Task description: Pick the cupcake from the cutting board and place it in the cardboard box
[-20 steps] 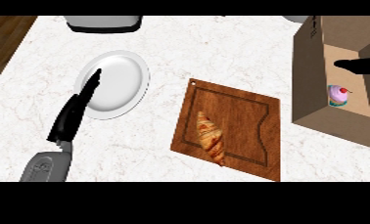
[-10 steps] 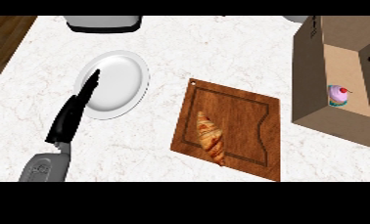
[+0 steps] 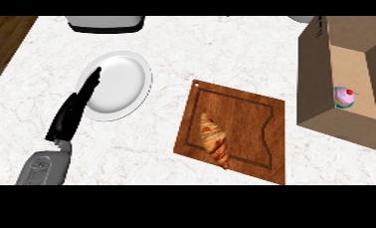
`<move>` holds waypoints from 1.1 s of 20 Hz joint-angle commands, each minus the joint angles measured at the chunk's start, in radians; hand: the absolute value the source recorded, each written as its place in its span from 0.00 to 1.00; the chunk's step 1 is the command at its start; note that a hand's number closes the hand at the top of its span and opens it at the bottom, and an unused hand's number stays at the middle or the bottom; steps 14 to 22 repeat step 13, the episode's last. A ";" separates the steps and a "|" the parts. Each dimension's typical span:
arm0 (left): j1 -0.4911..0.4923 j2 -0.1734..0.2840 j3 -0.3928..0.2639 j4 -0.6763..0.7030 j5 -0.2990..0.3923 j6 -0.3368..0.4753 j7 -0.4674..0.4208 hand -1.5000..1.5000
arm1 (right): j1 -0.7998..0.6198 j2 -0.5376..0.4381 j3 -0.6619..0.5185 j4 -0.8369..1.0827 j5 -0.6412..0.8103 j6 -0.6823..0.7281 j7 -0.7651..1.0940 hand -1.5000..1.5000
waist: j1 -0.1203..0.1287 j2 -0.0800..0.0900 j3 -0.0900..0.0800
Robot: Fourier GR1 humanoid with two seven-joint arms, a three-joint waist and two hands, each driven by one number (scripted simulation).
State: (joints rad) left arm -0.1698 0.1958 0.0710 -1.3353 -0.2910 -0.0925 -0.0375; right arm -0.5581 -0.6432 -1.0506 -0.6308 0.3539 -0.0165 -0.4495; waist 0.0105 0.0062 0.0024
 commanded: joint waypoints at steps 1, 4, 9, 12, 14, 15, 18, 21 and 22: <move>0.012 0.028 0.022 -0.018 0.011 -0.020 0.004 0.50 | 0.058 -0.067 -0.035 0.108 -0.065 -0.003 -0.104 0.00 | -0.001 -0.002 0.000; -0.026 -0.031 -0.011 -0.028 -0.010 0.021 0.065 0.50 | 0.095 -0.155 -0.080 0.223 -0.099 0.052 -0.179 0.00 | 0.001 0.002 0.002; 0.050 -0.020 -0.008 -0.038 -0.009 0.013 -0.012 0.50 | 0.122 -0.197 -0.034 0.319 -0.105 0.031 -0.272 0.00 | 0.006 0.001 0.001; 0.032 -0.030 -0.025 -0.027 -0.027 0.017 -0.001 0.50 | 0.153 -0.231 -0.027 0.357 -0.116 0.072 -0.302 0.00 | 0.003 0.002 0.001; 0.069 -0.029 -0.028 -0.082 -0.016 0.008 0.010 0.50 | 0.145 -0.264 -0.027 0.377 -0.114 0.087 -0.279 0.00 | 0.011 0.003 0.003; 0.069 -0.029 -0.028 -0.082 -0.016 0.008 0.010 0.50 | 0.145 -0.264 -0.027 0.377 -0.114 0.087 -0.279 0.00 | 0.011 0.003 0.003; 0.069 -0.029 -0.028 -0.082 -0.016 0.008 0.010 0.50 | 0.145 -0.264 -0.027 0.377 -0.114 0.087 -0.279 0.00 | 0.011 0.003 0.003; 0.069 -0.029 -0.028 -0.082 -0.016 0.008 0.010 0.50 | 0.145 -0.264 -0.027 0.377 -0.114 0.087 -0.279 0.00 | 0.011 0.003 0.003; 0.069 -0.029 -0.028 -0.082 -0.016 0.008 0.010 0.50 | 0.145 -0.264 -0.027 0.377 -0.114 0.087 -0.279 0.00 | 0.011 0.003 0.003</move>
